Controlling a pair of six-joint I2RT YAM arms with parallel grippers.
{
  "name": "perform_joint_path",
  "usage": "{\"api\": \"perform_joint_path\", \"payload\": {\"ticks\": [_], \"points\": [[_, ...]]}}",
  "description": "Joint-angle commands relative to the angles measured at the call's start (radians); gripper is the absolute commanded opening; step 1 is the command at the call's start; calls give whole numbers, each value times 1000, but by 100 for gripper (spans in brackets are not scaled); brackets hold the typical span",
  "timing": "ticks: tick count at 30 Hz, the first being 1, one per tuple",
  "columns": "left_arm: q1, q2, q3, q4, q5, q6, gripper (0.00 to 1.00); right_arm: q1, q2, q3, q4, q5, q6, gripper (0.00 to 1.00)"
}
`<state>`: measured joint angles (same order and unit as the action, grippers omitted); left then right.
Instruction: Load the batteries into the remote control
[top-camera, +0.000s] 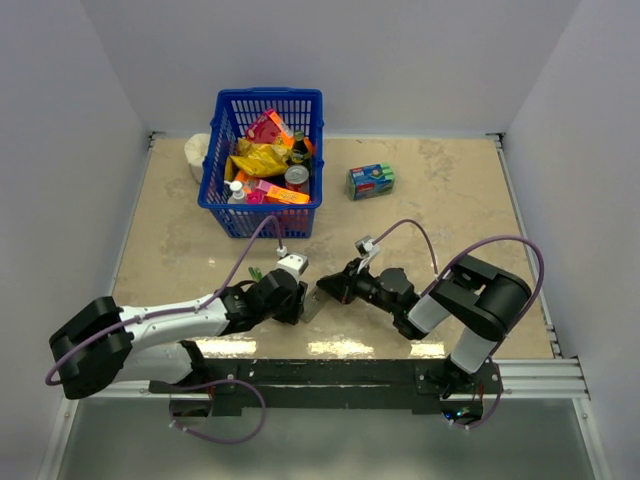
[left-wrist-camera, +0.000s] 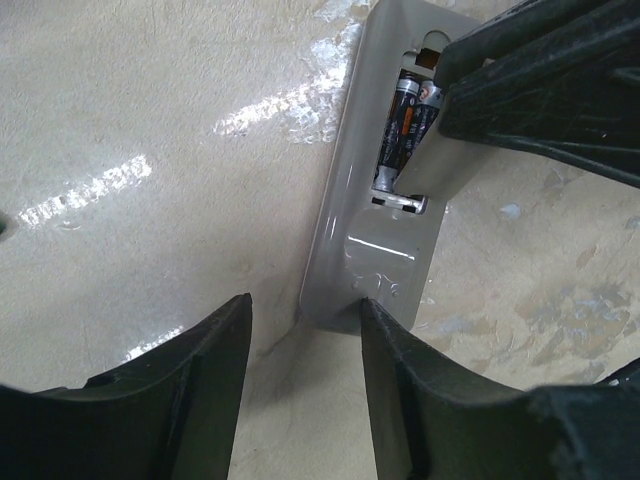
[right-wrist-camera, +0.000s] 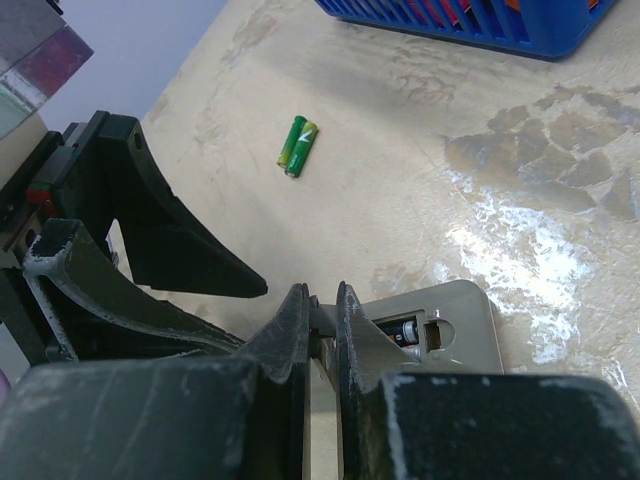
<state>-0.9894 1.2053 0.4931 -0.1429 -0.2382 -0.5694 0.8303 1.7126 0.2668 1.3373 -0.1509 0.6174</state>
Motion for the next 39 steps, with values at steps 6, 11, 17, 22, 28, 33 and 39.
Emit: {"api": "perform_joint_path", "payload": {"ticks": [6, 11, 17, 22, 28, 33, 39], "points": [[5, 11, 13, 29, 7, -23, 50, 10, 22, -6, 408, 63, -4, 0], [5, 13, 13, 32, 8, -21, 49, 10, 12, 0, 402, 85, -1, 0], [5, 19, 16, 29, 8, -21, 49, 10, -36, 8, 384, 91, 1, 0], [5, 22, 16, 29, 8, -21, 49, 10, -48, 17, 355, 74, -2, 0], [5, 23, 16, 28, 10, -21, 49, 12, 48, 6, 473, 59, 47, 0], [5, 20, 16, 28, 8, -21, 49, 15, 82, 9, 476, 53, 47, 0], [5, 22, 18, 31, 10, -20, 49, 20, 91, 12, 476, 50, 44, 0]]}}
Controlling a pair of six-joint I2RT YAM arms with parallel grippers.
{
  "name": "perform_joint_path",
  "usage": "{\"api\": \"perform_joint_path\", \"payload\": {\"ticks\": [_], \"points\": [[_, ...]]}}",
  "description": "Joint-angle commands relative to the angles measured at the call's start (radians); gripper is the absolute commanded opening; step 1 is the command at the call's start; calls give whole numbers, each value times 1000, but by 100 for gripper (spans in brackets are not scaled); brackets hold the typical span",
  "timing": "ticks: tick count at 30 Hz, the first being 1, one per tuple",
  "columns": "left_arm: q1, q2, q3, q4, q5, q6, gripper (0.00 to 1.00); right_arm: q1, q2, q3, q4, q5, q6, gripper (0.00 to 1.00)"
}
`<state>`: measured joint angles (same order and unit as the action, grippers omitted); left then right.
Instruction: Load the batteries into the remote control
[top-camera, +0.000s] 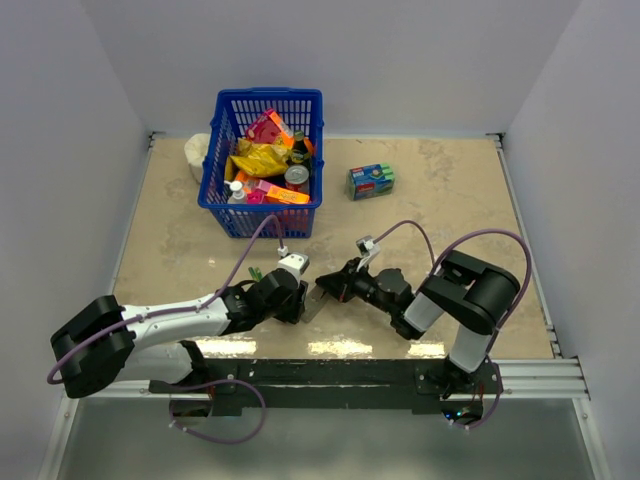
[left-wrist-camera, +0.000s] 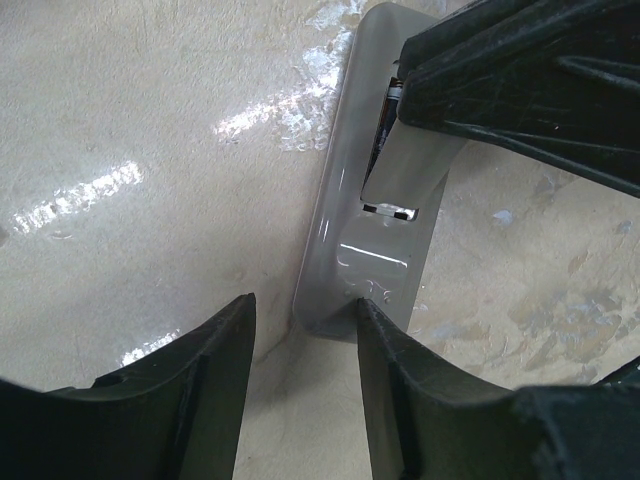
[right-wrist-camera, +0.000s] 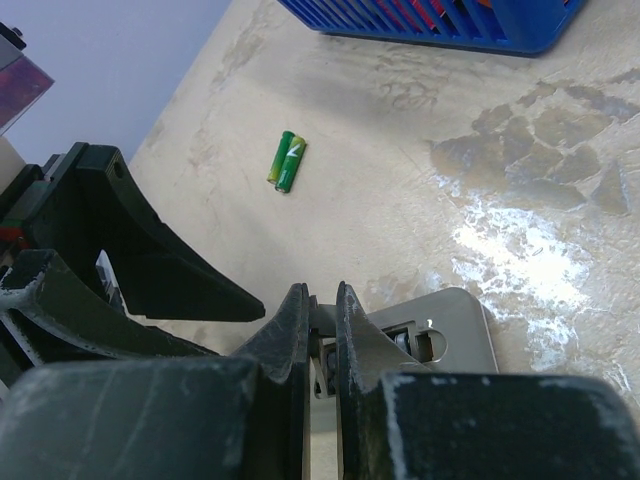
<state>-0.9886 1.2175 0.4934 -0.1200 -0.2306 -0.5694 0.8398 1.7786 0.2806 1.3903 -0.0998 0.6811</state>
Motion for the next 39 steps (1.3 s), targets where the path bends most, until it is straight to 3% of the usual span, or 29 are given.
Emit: {"api": "perform_joint_path", "payload": {"ticks": [1, 10, 18, 26, 33, 39], "points": [[4, 10, 17, 10, 4, -18, 49, 13, 30, -1, 423, -1, -20, 0], [4, 11, 20, 2, -3, -23, 49, 15, -11, -15, 400, 31, 11, 0], [4, 28, 30, 10, 2, -21, 48, 53, -157, 9, 116, 92, -38, 0], [4, 31, 34, 5, 1, -17, 48, 56, -7, -27, 360, 95, -17, 0], [4, -44, -6, 51, -13, -21, 50, 56, -65, -21, 276, 98, -58, 0], [4, -38, -7, 71, -6, -23, 52, 56, -31, -32, 311, 92, -22, 0]]}}
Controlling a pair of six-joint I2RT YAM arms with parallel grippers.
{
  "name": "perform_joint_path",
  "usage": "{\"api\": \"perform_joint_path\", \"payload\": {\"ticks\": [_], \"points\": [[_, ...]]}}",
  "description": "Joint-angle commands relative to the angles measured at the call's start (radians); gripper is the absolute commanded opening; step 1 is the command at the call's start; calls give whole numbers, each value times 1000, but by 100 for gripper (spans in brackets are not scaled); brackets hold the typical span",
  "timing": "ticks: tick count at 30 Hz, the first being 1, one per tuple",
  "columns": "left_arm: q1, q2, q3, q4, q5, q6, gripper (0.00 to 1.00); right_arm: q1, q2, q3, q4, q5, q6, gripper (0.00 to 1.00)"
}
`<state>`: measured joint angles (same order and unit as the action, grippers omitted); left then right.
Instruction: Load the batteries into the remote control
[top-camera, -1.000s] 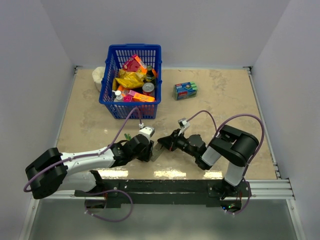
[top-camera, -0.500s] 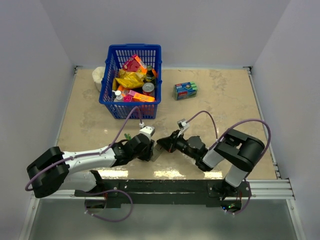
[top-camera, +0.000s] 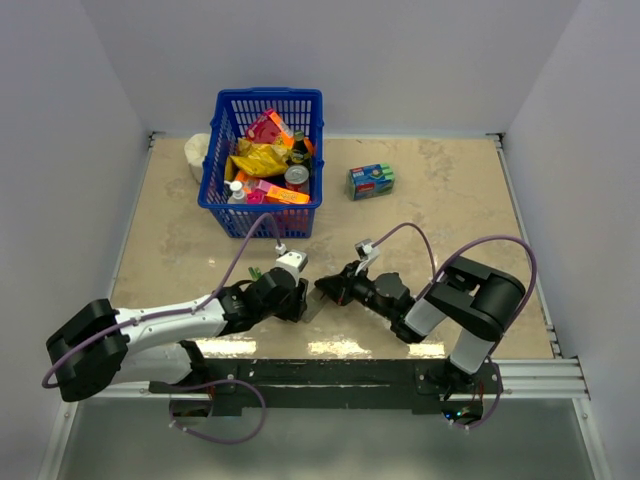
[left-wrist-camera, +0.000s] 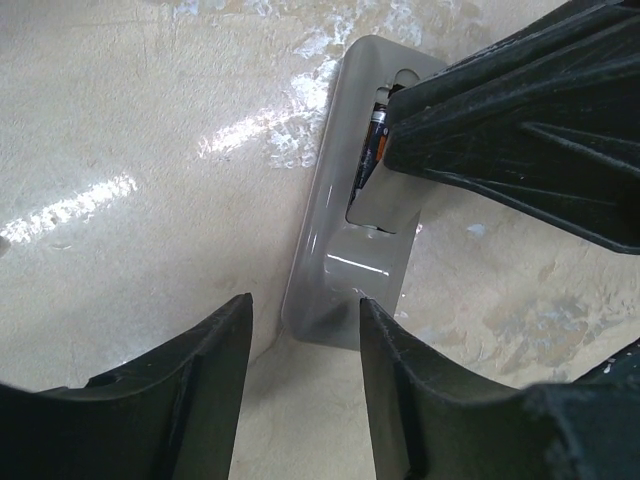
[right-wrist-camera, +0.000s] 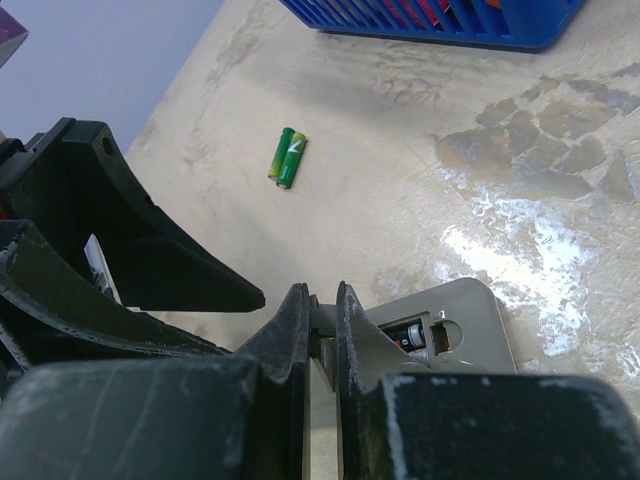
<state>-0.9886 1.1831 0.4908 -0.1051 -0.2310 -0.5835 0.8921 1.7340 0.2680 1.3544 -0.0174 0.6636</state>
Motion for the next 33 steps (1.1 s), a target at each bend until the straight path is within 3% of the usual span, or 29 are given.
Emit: {"api": "perform_joint_path", "payload": {"ticks": [1, 10, 18, 33], "points": [[4, 0, -4, 64, -2, -9, 52, 4, 21, -19, 353, 8, 5, 0], [4, 9, -15, 88, 1, -12, 51, 15, 53, -38, 391, 14, 22, 2], [4, 35, -4, 139, 2, -6, 50, 16, 75, -56, 434, 16, 10, 16], [5, 33, -6, 146, 9, -4, 50, 16, 24, -58, 368, 16, -45, 41]]}}
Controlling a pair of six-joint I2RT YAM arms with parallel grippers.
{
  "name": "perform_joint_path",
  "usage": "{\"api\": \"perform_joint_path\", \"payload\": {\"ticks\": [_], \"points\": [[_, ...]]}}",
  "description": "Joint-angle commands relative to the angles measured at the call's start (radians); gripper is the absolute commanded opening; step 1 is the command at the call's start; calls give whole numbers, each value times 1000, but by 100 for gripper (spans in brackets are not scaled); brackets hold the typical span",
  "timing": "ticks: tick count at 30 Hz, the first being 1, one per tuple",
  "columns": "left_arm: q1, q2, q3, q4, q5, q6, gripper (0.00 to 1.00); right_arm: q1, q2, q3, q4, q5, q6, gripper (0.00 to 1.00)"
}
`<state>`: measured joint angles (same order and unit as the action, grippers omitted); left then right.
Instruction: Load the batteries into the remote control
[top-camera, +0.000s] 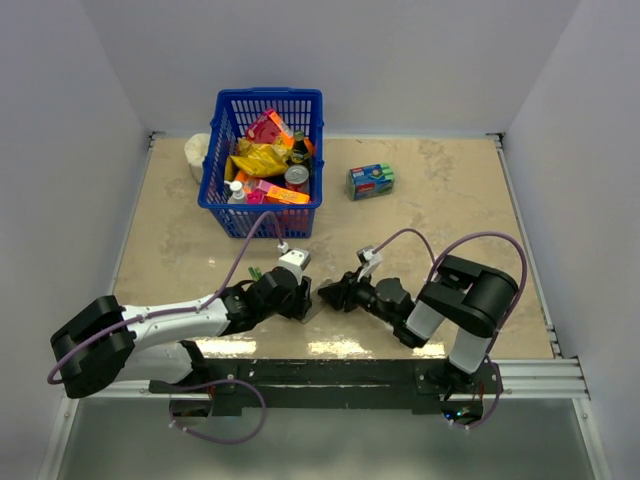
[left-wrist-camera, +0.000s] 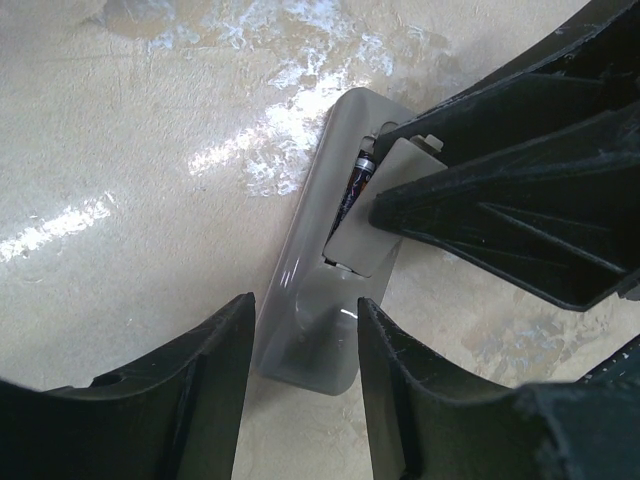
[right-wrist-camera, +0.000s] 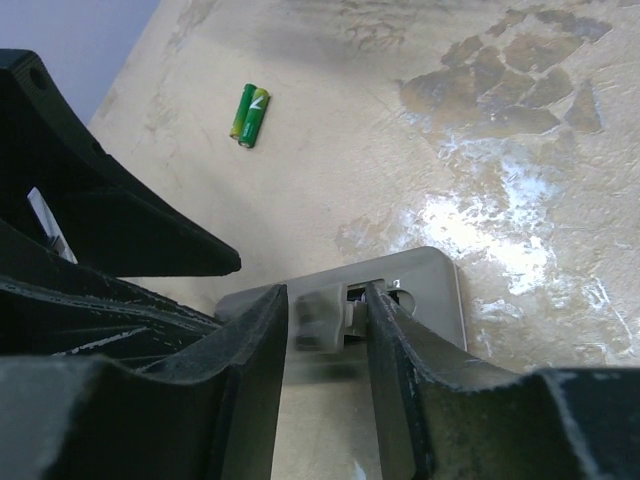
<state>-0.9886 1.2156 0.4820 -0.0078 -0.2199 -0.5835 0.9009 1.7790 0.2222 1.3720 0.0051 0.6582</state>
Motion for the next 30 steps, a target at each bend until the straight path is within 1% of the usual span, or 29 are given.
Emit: {"api": "perform_joint_path", "payload": {"ticks": [1, 2, 4, 9, 15, 17, 19, 25, 27, 30], "points": [[5, 2, 1, 49, -4, -4, 50, 7, -26, -12, 339, -7, -42, 43], [4, 2, 1, 49, -3, -4, 50, 7, -32, -12, 334, -7, -43, 45], [4, 2, 1, 49, -1, -4, 50, 7, -41, -12, 317, -7, -51, 46], [5, 2, 0, 49, -2, -6, 50, 7, -81, -12, 277, -7, -65, 53], [4, 1, -2, 51, -1, -6, 50, 7, -154, 8, 148, 7, -109, 61], [4, 1, -2, 52, -3, -7, 50, 6, -191, 20, 78, 15, -124, 63], [4, -1, -2, 54, -4, -7, 50, 7, -214, 28, 14, 21, -141, 64], [5, 1, 0, 60, -3, -1, 50, 7, -260, 19, -63, 49, -152, 64], [4, 2, 0, 63, -3, 1, 50, 7, -302, 16, -97, 79, -154, 63], [4, 7, 1, 72, -4, 7, 50, 9, -407, 67, -314, 102, -183, 60]]}}
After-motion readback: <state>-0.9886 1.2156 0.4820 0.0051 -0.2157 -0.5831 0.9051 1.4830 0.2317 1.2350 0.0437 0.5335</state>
